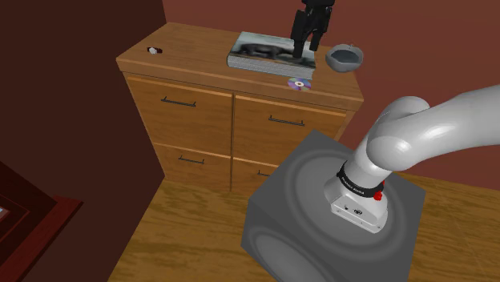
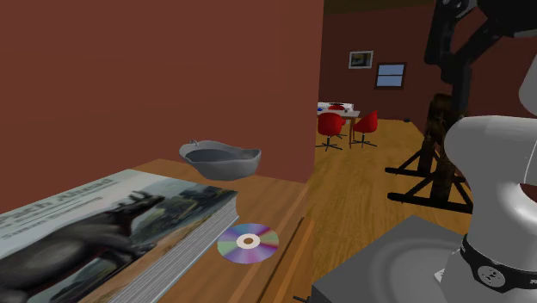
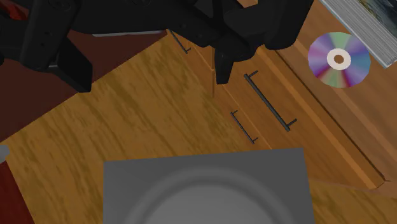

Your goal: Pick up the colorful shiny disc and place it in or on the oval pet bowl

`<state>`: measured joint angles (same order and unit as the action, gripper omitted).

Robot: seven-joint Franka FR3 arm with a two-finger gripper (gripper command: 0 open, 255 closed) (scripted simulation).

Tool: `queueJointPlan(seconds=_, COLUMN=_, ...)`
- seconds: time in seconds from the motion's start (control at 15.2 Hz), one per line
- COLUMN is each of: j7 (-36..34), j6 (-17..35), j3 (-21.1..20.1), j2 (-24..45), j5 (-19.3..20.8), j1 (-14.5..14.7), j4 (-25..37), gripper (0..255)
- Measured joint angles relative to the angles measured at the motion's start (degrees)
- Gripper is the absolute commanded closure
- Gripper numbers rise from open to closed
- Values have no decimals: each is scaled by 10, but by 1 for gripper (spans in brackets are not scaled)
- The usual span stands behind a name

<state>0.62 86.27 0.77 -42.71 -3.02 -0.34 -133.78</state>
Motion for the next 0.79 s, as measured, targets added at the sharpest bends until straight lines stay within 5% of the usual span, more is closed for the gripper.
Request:
queueJointPlan(seconds=0.33, j7=-13, j6=64, j3=-35, j2=0, j5=48, j1=-6, j4=-58, gripper=0)
queueJointPlan(seconds=0.79, j7=-70, j6=216, j3=-106, j2=31, j5=181, j1=-37, j4=-173, gripper=0)
